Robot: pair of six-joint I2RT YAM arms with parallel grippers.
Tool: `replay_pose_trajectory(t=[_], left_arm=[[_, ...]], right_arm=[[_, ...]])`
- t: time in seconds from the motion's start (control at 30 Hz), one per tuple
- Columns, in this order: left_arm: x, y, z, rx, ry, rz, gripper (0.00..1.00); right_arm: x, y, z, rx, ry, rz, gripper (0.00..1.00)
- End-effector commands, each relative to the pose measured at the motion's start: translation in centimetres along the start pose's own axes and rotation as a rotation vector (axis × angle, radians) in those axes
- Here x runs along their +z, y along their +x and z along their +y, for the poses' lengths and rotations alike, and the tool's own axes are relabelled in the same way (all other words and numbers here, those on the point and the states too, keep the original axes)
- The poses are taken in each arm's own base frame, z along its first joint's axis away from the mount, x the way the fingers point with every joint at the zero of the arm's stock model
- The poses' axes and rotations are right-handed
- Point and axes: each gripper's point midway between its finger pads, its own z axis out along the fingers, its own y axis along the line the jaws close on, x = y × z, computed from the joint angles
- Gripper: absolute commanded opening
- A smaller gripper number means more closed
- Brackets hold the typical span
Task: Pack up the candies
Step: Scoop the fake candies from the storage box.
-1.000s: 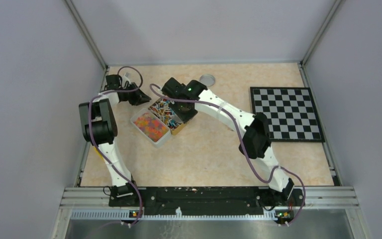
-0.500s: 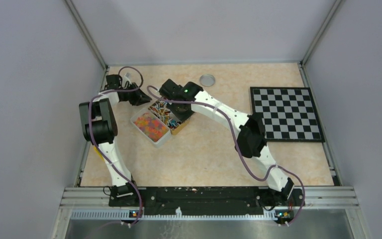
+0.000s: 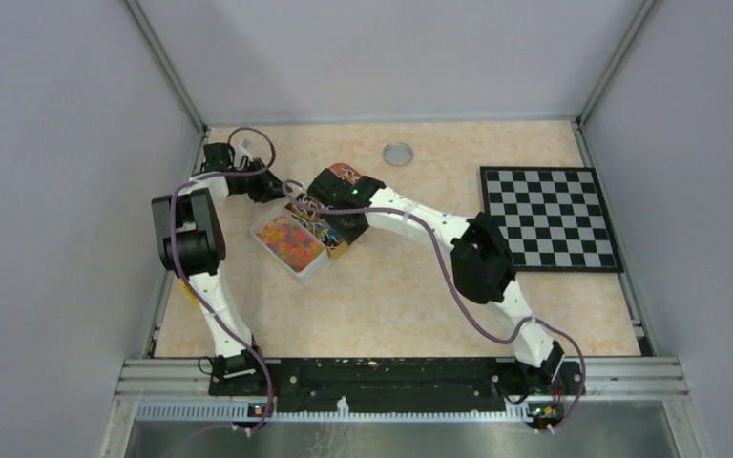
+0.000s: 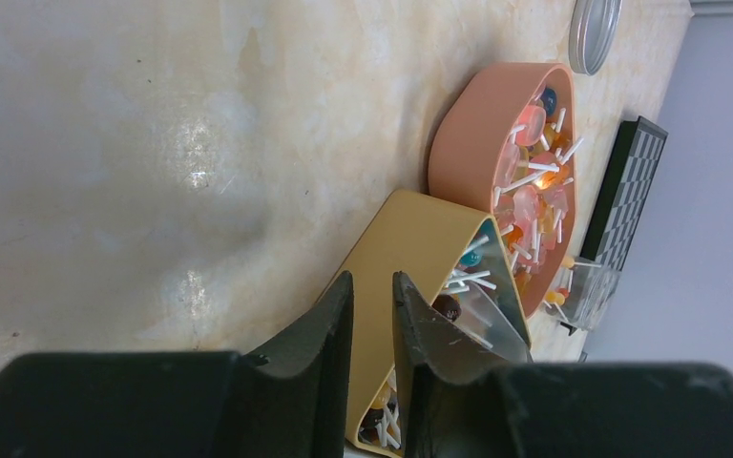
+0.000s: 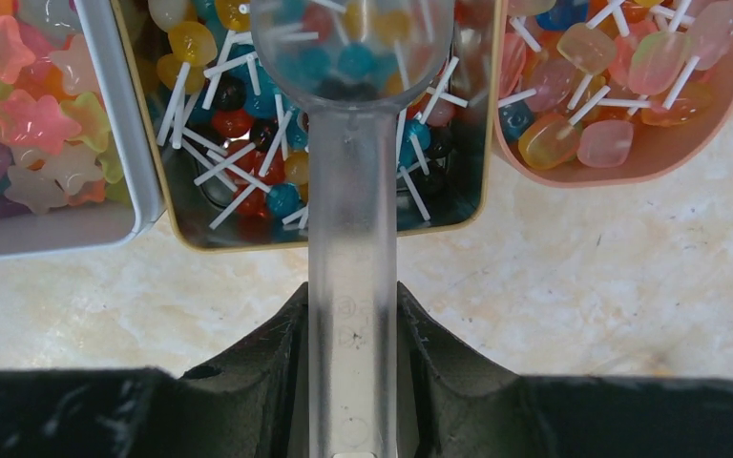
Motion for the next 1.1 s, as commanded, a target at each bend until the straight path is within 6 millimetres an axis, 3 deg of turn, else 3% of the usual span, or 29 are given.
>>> replay_pose_trajectory(t=[0.0, 0.7, 1.07], left_arm=[[0.0, -1.1, -0.7, 0.027, 0.032, -0.014, 0.27], [0.0, -1.0, -0.8, 0.02, 0.039, -0.009, 0.29], [0.0, -1.1, -1.0, 0.022, 0.049, -0.008, 0.29]], right_arm=[[-3.1, -3.3, 0.0, 0.023, -0.014, -0.171, 0.0], [-1.4, -1.3, -0.1, 0.051, -0.009, -0.253, 0.0], [-0.4, -1.9, -0.2, 0.053, -0.001, -0.318, 0.0]])
